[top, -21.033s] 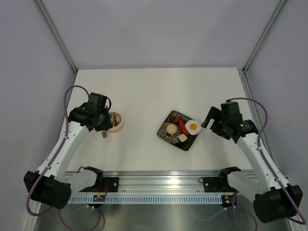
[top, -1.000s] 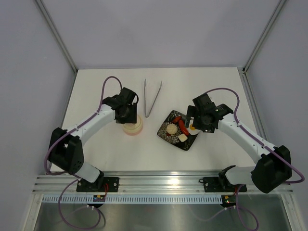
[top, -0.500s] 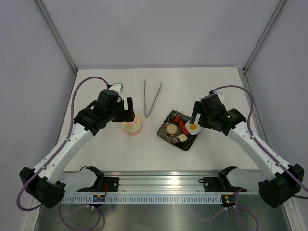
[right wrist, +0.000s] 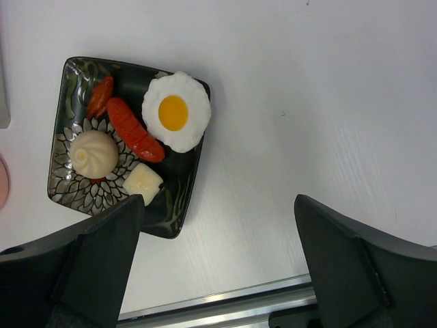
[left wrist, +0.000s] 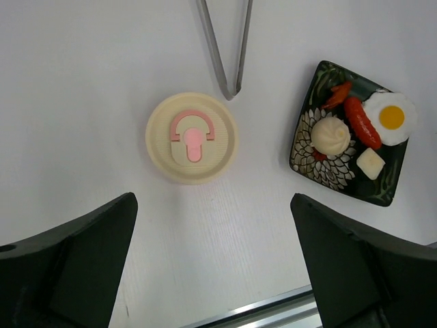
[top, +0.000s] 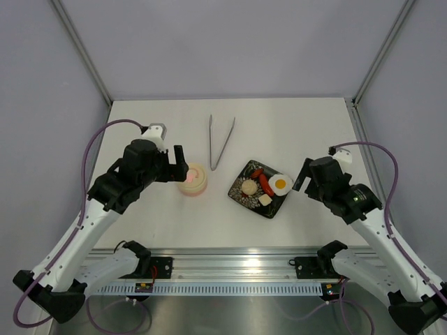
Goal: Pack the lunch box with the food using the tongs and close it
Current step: Reset both arms
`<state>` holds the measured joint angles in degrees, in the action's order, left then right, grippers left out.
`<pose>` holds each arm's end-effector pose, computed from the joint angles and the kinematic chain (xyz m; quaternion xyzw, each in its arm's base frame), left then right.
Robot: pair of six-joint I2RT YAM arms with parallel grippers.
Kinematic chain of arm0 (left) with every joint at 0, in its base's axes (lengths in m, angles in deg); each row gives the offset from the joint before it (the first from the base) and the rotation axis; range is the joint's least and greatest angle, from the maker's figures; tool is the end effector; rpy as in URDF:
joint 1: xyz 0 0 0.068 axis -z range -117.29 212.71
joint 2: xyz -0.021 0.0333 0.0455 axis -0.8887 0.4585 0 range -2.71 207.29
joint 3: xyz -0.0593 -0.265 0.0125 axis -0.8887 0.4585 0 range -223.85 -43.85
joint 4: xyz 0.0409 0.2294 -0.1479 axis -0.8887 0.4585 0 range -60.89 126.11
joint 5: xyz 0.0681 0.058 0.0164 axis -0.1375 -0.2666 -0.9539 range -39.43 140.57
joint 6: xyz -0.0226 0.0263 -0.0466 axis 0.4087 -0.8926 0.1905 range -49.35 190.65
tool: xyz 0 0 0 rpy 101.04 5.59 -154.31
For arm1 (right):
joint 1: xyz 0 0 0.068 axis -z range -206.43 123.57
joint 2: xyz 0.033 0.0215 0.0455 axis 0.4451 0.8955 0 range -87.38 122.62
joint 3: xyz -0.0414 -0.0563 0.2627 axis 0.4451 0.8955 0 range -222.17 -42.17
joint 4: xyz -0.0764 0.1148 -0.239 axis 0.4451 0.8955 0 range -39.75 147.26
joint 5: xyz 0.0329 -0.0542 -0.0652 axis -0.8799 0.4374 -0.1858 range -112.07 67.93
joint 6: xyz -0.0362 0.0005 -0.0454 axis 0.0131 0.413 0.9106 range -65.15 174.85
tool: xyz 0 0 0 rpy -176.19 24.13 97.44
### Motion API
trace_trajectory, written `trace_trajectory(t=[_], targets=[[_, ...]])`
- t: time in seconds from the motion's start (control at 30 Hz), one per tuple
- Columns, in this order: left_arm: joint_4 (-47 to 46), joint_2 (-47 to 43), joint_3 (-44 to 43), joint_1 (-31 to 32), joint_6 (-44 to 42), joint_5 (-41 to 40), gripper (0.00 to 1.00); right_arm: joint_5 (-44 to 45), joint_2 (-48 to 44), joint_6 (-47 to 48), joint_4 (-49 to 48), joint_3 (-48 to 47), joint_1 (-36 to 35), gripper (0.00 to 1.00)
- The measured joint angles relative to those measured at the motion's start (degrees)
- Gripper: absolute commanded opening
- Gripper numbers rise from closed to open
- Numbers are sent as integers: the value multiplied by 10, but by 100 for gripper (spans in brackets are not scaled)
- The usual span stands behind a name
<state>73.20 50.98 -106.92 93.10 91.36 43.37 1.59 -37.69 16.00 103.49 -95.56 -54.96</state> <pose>0.1806 -0.0998 0.3613 0.0456 0.8834 -0.1495 0.4418 0.1649 0.0706 0.3055 0.1532 0.9083 0.0277 0.3883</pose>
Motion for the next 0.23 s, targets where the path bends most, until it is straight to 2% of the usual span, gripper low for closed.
trace_trajectory(t=[0.23], targets=[[3,-11,32,0,-1,-68,99,25,-52,-20,24,7,0,100]])
